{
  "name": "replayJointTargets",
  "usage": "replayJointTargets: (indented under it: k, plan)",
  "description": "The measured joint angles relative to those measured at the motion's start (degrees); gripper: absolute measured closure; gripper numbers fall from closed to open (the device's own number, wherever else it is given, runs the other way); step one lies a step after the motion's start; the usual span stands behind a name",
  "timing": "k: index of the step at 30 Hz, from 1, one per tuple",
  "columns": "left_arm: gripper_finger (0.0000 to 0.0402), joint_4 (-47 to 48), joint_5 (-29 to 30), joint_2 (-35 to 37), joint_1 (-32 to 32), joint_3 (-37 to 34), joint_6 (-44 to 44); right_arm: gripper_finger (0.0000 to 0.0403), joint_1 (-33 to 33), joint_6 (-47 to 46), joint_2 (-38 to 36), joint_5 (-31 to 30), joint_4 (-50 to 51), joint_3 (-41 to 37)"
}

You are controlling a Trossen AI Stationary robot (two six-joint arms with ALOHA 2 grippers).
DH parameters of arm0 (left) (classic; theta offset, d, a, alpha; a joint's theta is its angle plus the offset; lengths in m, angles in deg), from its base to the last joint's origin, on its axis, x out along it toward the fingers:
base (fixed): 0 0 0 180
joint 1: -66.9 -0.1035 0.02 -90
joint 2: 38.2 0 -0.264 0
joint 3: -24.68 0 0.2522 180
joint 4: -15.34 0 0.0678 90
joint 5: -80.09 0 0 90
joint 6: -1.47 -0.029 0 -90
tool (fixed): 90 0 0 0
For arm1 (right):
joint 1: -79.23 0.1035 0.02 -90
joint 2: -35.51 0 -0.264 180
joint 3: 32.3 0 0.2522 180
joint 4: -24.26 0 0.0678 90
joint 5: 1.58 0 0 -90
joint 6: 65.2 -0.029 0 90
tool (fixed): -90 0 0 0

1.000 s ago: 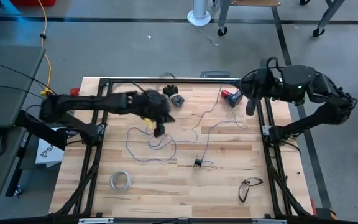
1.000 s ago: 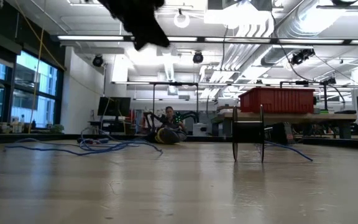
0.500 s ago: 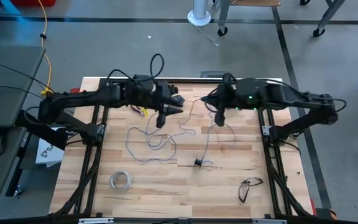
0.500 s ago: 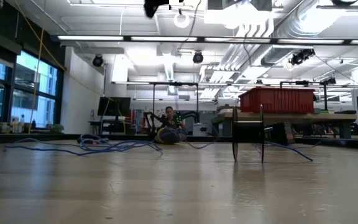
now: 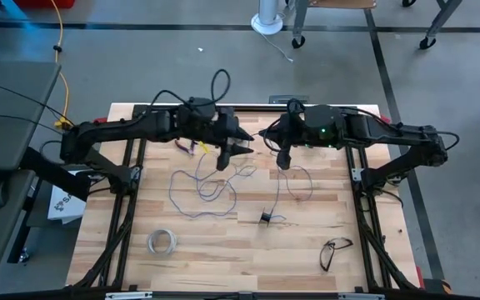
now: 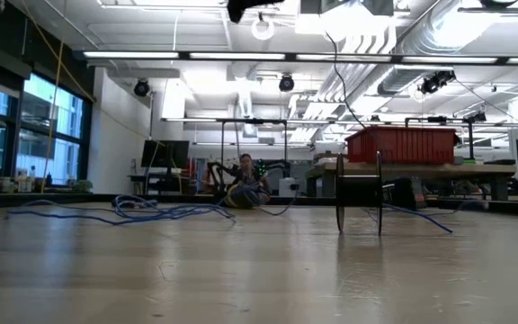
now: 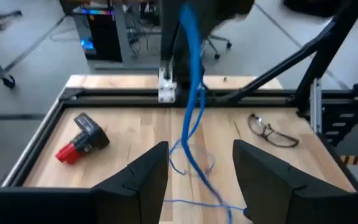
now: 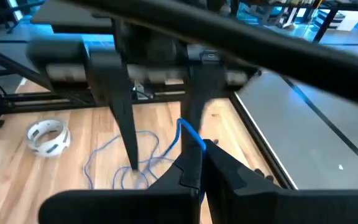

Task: Coil cords
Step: Uncoil the blue wire from the black spool

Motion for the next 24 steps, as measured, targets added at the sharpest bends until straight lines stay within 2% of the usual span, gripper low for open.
replayJointTargets:
  k: [9, 13, 18, 22, 24]
  plan:
    - [0.0236, 0.59, -0.3, 1.5, -0.78, 0.05, -1.41, 0.0403, -0.02, 0.0, -0.4, 0.98, -0.22, 0.0]
    - [0.028, 0.22, -0.17, 0.92, -0.31, 0.02, -1.73, 0.0403, -0.01, -0.01, -0.4, 1.41, -0.78, 0.0]
    - [0.0385, -1.27, 0.23, 0.97, -0.34, 0.07, -0.72, 0.0403, -0.02, 0.0, -0.39, 1.73, -0.86, 0.0]
    - [0.0397, 0.2, 3.22, 1.14, -0.64, 0.05, 1.09, 0.0403, 0.0, -0.46, -0.39, 1.84, -1.44, 0.0]
    - [0.0398, 1.09, 3.33, 2.05, -0.81, 0.05, 1.98, 0.0403, 0.02, -3.56, -0.39, 0.17, -1.81, 0.23]
